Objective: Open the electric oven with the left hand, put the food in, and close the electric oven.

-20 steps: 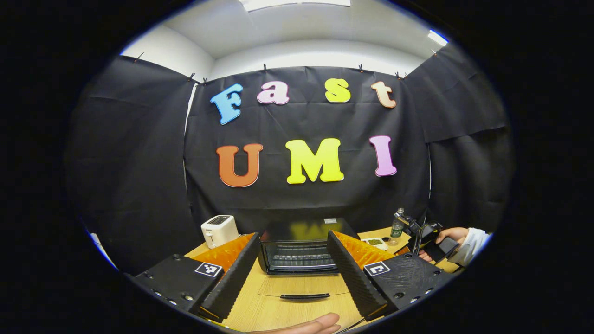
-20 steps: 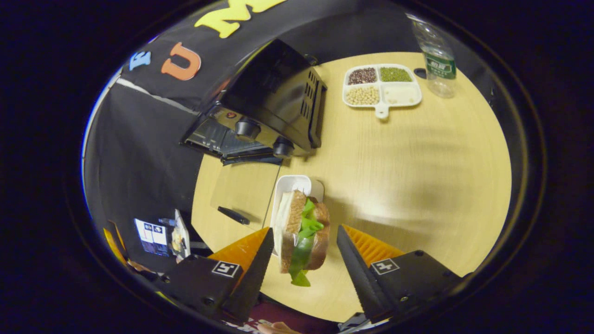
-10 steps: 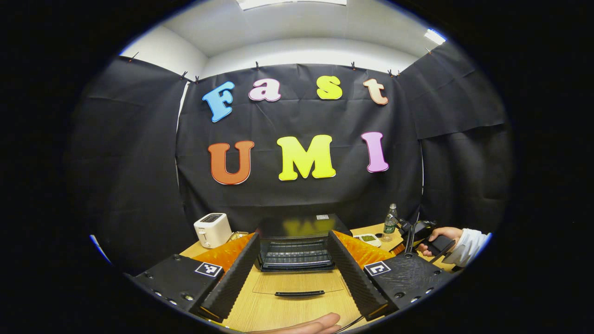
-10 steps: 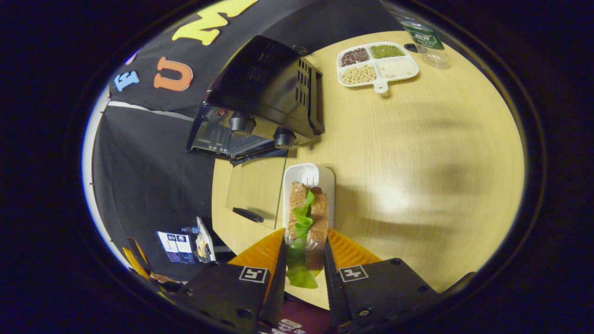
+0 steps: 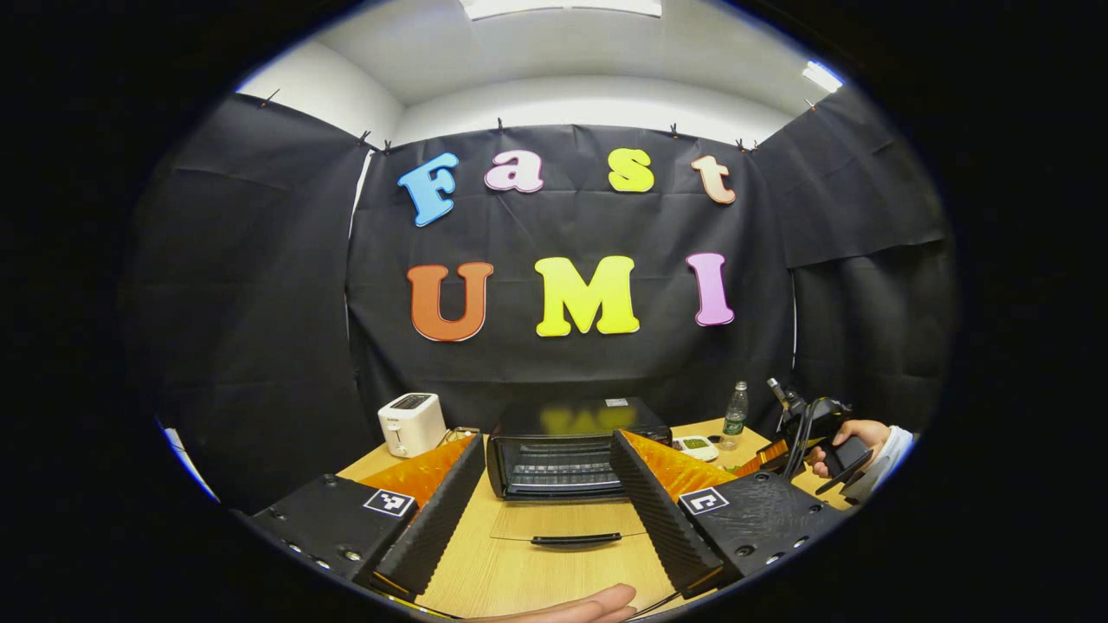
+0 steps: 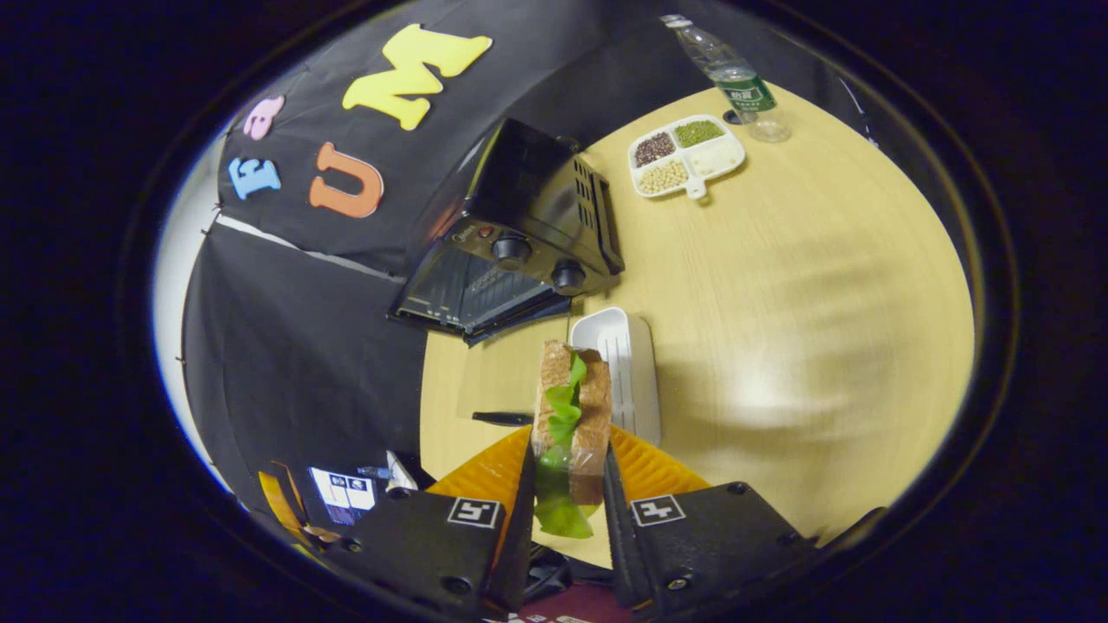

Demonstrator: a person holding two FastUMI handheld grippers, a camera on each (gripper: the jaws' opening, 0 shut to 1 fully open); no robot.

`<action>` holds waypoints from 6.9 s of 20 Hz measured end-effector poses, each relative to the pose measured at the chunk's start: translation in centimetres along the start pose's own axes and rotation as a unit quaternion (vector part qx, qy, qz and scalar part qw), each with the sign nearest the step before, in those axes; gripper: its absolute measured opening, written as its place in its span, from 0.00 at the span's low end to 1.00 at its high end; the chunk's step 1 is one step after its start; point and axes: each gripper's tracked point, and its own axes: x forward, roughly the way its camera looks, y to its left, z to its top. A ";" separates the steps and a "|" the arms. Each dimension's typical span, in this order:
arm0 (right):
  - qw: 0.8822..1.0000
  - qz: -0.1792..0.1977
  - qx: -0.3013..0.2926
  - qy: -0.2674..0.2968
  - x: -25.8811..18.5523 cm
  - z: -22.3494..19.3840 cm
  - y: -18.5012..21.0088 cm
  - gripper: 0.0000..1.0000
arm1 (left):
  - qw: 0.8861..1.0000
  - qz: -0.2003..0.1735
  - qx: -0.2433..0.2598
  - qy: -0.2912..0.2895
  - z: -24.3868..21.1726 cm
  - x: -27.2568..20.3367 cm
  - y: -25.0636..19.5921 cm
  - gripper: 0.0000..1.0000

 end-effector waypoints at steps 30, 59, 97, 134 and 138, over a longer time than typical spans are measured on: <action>0.887 0.080 0.178 -0.418 26.7 13.9 13.1 0.42 | 0.999 0.006 -0.043 0.009 -3.4 -0.8 10.2 0.95; 0.891 -0.272 -0.257 -0.258 30.3 13.2 11.7 1.00 | 0.998 0.025 -0.046 0.036 -5.8 -1.7 12.3 0.93; 0.763 -0.176 -0.329 -0.527 -21.6 1.8 18.6 0.89 | 0.971 -0.084 -0.043 0.221 -21.0 6.8 -3.8 0.93; 0.743 -0.204 -0.287 -0.569 -30.5 3.0 11.1 0.89 | 0.960 -0.058 0.002 0.274 -24.5 12.5 -7.2 0.94; 0.751 -0.203 -0.286 -0.560 -29.7 3.2 10.9 1.00 | 0.966 -0.053 0.003 0.254 -22.6 13.5 -6.9 0.93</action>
